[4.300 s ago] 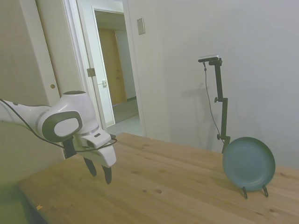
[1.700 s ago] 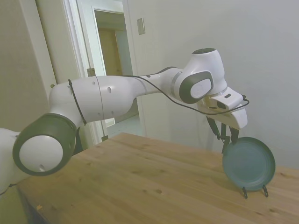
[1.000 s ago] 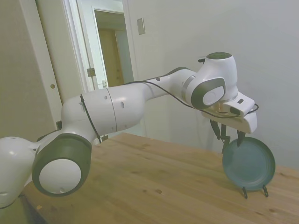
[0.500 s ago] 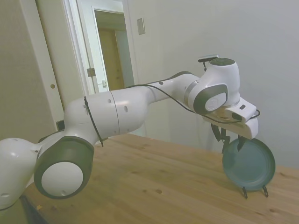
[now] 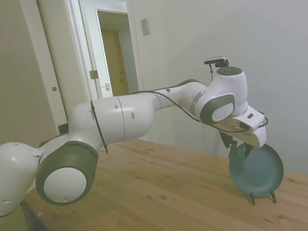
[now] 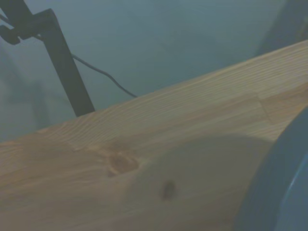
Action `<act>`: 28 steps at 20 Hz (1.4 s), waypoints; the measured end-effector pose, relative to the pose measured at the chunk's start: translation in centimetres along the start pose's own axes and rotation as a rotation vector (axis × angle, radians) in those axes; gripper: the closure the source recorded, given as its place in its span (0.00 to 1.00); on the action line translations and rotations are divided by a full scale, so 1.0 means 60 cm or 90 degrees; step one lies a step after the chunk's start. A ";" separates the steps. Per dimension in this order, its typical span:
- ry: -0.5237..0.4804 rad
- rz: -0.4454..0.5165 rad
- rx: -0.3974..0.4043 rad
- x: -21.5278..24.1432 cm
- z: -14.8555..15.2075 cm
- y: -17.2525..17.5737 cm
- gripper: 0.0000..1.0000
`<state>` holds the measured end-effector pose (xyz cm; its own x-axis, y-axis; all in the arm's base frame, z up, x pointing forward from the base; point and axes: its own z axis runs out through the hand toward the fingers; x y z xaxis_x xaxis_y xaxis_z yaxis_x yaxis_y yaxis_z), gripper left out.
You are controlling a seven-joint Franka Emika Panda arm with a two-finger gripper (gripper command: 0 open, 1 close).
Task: Unload the plate
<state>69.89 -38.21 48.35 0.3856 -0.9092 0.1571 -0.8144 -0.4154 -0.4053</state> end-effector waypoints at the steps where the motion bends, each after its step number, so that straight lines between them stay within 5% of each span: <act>1: 0.001 0.000 0.002 0.000 0.002 0.000 1.00; 28: 0.004 -0.017 0.030 -0.011 -0.047 0.023 1.00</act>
<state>67.31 -38.27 50.26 0.4043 -0.8979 0.1739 -0.7823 -0.4380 -0.4429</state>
